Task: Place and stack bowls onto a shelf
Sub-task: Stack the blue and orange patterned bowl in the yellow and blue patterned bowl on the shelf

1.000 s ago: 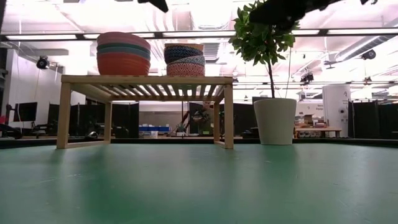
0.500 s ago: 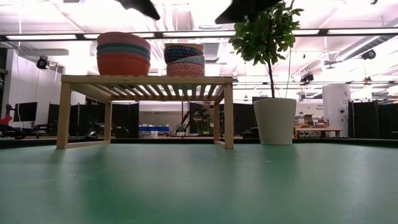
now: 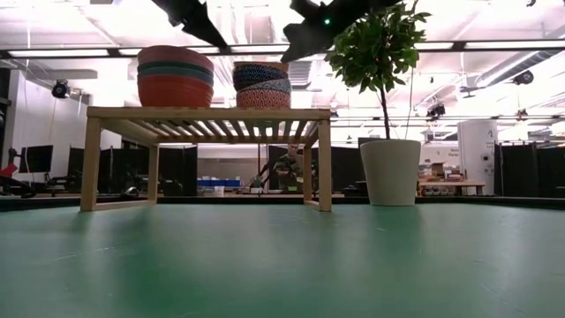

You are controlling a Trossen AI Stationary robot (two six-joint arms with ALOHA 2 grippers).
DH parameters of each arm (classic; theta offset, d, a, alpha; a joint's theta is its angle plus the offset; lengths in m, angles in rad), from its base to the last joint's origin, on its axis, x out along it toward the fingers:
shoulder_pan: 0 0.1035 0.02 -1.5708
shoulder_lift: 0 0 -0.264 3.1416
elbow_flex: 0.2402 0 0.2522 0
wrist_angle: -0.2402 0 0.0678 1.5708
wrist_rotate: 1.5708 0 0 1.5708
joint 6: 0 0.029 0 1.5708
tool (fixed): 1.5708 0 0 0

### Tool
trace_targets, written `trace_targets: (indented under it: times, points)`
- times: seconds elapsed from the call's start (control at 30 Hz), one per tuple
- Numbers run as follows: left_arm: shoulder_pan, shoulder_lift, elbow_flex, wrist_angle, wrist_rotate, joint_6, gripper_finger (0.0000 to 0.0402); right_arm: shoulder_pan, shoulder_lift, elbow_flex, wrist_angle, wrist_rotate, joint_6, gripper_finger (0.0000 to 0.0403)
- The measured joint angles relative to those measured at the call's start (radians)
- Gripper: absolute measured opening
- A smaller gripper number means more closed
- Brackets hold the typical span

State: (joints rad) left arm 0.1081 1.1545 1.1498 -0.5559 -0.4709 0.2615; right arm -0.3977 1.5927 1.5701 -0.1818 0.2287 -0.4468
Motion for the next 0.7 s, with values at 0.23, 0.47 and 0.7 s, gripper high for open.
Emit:
trace_targets:
  times: [0.23, 0.47, 0.7]
  points:
    - [0.000, 0.019, -0.010, 0.015, 0.000, 0.001, 0.0001, -0.016, 0.046, 0.076, -0.070, 0.000, 0.014, 0.0008]
    - [0.009, 0.036, -0.010, 0.037, -0.017, 0.027, 0.0001, -0.021, 0.045, 0.081, -0.090, -0.001, 0.040, 0.0008]
    - [0.041, 0.037, -0.010, 0.062, -0.018, 0.052, 0.0001, -0.034, 0.044, 0.081, -0.102, -0.001, 0.053, 0.0008]
